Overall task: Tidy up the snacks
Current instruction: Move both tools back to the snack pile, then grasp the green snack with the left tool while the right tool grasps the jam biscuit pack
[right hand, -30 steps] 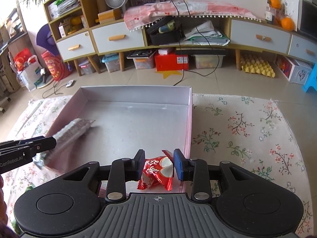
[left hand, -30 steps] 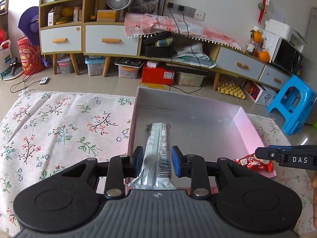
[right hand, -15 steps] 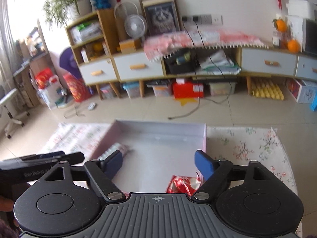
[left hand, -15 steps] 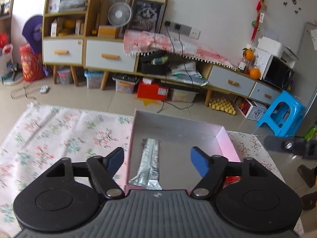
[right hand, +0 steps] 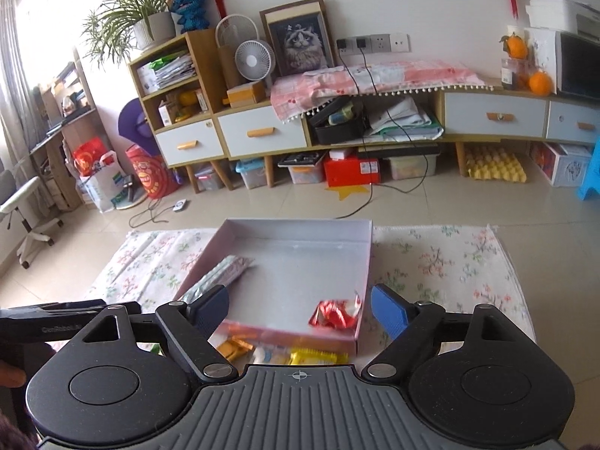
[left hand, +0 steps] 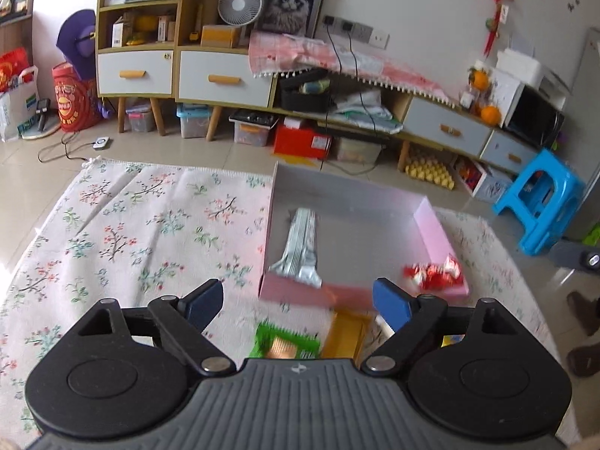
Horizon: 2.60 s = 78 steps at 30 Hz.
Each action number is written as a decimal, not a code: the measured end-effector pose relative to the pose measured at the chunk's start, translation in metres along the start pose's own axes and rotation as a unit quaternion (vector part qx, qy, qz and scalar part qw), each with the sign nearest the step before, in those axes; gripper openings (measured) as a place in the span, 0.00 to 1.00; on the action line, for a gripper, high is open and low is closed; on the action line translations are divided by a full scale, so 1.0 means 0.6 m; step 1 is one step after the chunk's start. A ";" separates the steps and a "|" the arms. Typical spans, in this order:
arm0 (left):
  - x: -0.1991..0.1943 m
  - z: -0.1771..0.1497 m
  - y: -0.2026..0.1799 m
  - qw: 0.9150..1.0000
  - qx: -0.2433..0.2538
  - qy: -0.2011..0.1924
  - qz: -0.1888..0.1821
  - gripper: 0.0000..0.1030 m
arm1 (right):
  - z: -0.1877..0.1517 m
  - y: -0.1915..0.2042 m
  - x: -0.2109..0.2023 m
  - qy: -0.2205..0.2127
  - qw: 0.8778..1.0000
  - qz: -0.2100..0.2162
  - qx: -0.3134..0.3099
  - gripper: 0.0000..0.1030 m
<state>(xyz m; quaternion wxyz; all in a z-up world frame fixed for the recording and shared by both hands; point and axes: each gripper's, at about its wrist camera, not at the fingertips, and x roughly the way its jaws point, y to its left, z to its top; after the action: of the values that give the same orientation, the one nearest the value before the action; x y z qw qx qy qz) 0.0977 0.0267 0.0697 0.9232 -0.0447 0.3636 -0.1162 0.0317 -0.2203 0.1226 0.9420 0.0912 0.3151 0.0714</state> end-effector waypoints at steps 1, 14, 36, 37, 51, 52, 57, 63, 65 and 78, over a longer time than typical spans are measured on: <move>-0.004 -0.007 0.000 1.000 0.008 0.002 0.004 0.83 | -0.004 0.000 -0.007 -0.001 1.000 0.002 0.000 0.83; -0.042 -0.064 -0.010 0.999 0.032 0.007 0.028 0.92 | -0.058 0.003 -0.049 0.023 1.000 -0.010 -0.002 0.92; -0.030 -0.103 -0.001 0.996 0.049 0.054 0.055 0.94 | -0.149 -0.034 0.015 0.167 0.981 -0.063 0.081 0.93; -0.027 -0.103 0.000 0.995 0.049 0.056 0.059 0.95 | -0.149 -0.037 0.016 0.167 0.980 -0.066 0.085 0.93; 0.018 -0.110 0.011 0.991 0.056 0.090 0.083 0.95 | -0.156 -0.053 0.041 0.166 0.976 -0.069 0.119 0.92; 0.020 -0.110 0.011 0.991 0.056 0.091 0.082 0.94 | -0.155 -0.051 0.041 0.164 0.977 -0.069 0.118 0.92; 0.036 -0.108 0.005 0.989 0.070 0.095 0.086 0.90 | -0.155 -0.057 0.054 0.158 0.976 -0.081 0.124 0.91; 0.051 -0.111 0.004 0.986 0.077 0.111 0.098 0.64 | -0.159 -0.072 0.075 0.160 0.972 -0.096 0.146 0.89; 0.049 -0.113 0.007 0.987 0.069 0.115 0.088 0.56 | -0.160 -0.074 0.083 0.160 0.971 -0.102 0.146 0.87; 0.034 -0.112 0.014 0.990 0.047 0.113 0.068 0.45 | -0.169 -0.076 0.116 0.165 0.969 -0.120 0.141 0.74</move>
<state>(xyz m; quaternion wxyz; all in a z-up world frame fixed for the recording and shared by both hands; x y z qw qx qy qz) 0.0679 0.0302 0.0056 0.8828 0.0369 0.4622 -0.0746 0.0286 -0.2385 -0.0073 0.8565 0.1716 0.4813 -0.0732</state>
